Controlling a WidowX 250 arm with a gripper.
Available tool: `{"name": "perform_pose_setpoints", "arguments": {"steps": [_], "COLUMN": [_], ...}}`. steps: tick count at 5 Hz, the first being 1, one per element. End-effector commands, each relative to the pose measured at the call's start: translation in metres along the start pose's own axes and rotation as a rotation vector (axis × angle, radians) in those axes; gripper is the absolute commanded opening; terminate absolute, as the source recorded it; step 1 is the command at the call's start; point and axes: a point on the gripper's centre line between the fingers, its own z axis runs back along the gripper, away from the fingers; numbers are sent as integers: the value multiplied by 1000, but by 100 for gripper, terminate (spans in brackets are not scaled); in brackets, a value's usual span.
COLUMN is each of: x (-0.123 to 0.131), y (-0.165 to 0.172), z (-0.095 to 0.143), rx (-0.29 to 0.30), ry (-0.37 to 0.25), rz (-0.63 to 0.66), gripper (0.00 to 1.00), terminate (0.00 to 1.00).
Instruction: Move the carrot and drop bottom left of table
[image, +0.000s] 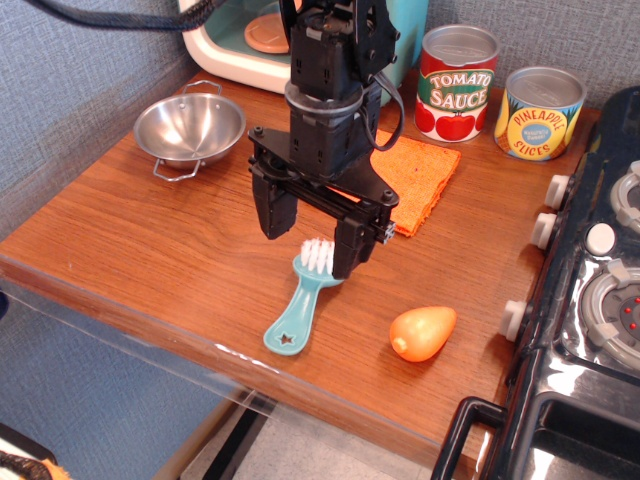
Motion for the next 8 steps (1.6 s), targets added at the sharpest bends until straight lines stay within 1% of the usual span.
{"name": "perform_pose_setpoints", "arguments": {"steps": [1, 3, 4, 5, 6, 7, 8], "x": [0, 18, 27, 34, 39, 39, 34], "y": [0, -42, -61, -73, -82, -84, -86], "z": [0, -2, -3, -10, -20, -32, -40], "rx": [0, 2, 4, -1, 2, 10, 22], "ry": [0, -16, -19, -11, 15, 59, 91], "rz": [0, -107, -146, -160, -172, -177, -186], "gripper": [100, 100, 100, 100, 100, 100, 100], "terminate": [0, 0, 0, 0, 0, 0, 0]}}
